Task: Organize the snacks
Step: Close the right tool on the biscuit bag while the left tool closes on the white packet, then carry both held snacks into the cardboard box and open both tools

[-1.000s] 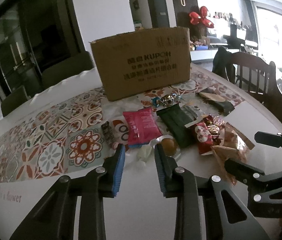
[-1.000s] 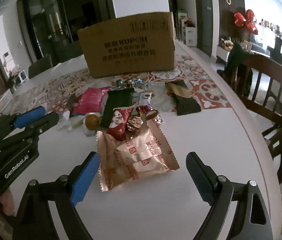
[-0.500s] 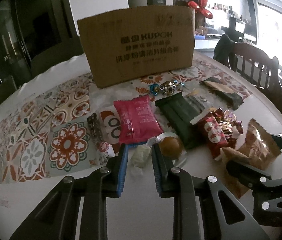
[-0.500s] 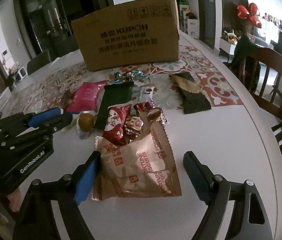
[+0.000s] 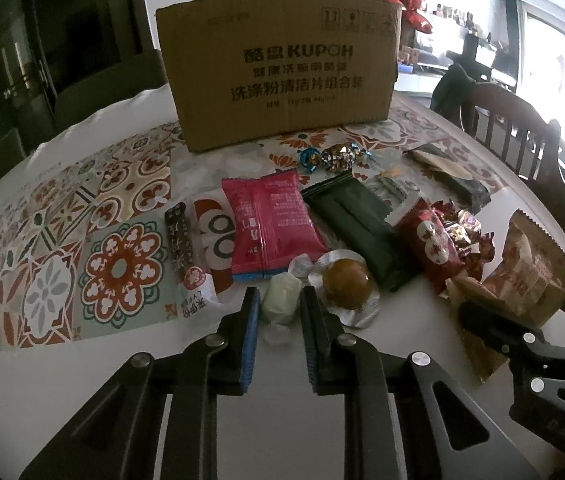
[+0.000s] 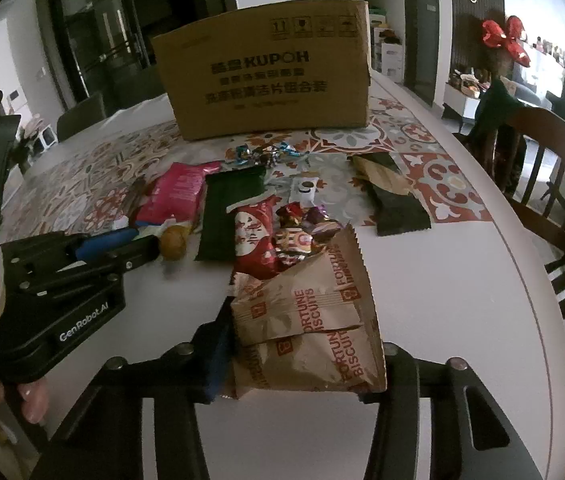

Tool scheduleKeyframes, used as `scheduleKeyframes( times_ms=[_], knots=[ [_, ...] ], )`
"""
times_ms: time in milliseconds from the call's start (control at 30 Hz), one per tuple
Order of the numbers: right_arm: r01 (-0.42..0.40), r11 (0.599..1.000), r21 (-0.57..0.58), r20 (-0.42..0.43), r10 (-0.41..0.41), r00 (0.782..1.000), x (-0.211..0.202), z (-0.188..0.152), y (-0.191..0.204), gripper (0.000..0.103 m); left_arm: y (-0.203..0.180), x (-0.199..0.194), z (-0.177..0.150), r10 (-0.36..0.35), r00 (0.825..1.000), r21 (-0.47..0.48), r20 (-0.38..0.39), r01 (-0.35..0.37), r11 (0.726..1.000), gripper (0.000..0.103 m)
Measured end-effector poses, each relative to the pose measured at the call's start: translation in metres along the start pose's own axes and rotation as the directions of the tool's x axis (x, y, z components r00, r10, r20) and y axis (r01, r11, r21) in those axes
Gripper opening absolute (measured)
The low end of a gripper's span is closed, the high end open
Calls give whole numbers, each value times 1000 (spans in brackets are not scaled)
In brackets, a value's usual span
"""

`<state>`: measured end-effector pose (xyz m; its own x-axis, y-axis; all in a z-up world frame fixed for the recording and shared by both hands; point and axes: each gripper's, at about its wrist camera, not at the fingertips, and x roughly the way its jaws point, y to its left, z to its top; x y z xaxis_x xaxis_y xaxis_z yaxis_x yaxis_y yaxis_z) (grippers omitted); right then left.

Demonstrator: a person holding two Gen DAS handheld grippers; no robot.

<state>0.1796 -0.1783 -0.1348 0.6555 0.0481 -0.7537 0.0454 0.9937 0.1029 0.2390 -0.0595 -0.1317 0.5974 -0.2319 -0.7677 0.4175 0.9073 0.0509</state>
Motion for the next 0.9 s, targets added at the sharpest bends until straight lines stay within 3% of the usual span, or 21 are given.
scheduleKeyframes(
  times_ms=[300,900],
  knots=[
    [-30,1000,-1,-8,30,1000,-5,2,-4,44,-7,-16,-2,8,1000,-24,15,-8,1000,21],
    [-95,993,-68,125,103,987,-70,29,-4,44,-20,-104,23,65,991,-121,114,-51,991,21]
  ],
)
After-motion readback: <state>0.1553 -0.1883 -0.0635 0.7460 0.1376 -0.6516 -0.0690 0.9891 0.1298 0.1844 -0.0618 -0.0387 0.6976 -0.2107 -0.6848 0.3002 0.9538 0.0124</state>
